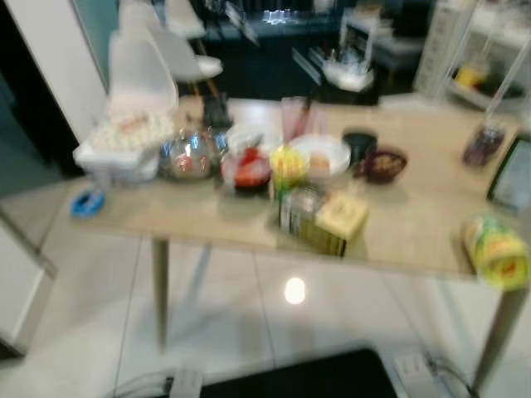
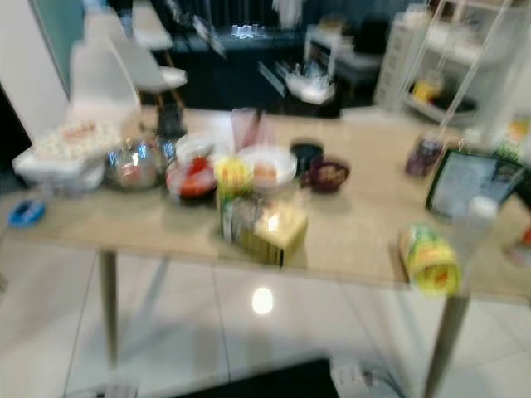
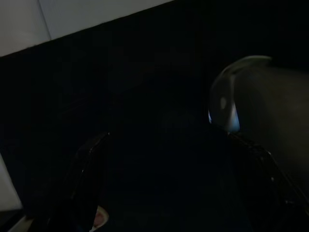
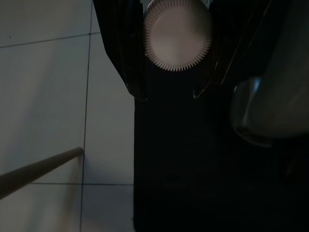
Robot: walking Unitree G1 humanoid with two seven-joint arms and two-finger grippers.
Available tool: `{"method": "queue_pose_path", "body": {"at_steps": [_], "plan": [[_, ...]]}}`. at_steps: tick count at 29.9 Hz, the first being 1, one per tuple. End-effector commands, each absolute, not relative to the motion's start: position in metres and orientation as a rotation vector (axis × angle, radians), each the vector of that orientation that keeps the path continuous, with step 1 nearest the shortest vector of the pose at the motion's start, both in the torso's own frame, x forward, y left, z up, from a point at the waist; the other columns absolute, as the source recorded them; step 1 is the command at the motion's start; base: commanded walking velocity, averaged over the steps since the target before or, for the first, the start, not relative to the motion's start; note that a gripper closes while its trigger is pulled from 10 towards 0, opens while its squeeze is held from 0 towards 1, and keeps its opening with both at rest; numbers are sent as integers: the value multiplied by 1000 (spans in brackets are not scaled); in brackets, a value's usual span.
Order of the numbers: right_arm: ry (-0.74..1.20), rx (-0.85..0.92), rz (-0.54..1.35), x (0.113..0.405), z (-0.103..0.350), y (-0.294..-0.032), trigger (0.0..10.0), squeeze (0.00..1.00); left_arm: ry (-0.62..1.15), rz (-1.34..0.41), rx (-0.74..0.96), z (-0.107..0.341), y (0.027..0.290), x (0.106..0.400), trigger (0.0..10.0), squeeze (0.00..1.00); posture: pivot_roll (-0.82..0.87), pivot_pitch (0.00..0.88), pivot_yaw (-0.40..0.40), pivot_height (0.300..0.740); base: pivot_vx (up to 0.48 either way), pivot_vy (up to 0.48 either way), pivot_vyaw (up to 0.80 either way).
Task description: Restocking fridge
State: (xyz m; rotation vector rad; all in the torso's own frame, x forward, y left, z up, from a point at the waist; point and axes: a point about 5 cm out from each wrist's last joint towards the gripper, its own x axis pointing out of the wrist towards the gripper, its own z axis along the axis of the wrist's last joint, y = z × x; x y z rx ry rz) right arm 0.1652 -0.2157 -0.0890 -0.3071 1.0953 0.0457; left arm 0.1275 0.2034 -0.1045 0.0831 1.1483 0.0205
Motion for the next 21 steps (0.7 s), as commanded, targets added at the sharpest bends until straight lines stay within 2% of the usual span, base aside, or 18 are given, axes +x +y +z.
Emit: {"method": "queue_pose_path", "body": {"at_steps": [1,21], "plan": [[1095,-306,40,166,-89,-215,10000,0,1152,-5,87,-105,199,128,10000,0,-10,0,-41,740,-307,0,0],[1093,-313,46,167,-88,-215,10000,0,1149,-28,94,-105,195,131,10000,0,-19,0,-42,740,-312,0,0]]}}
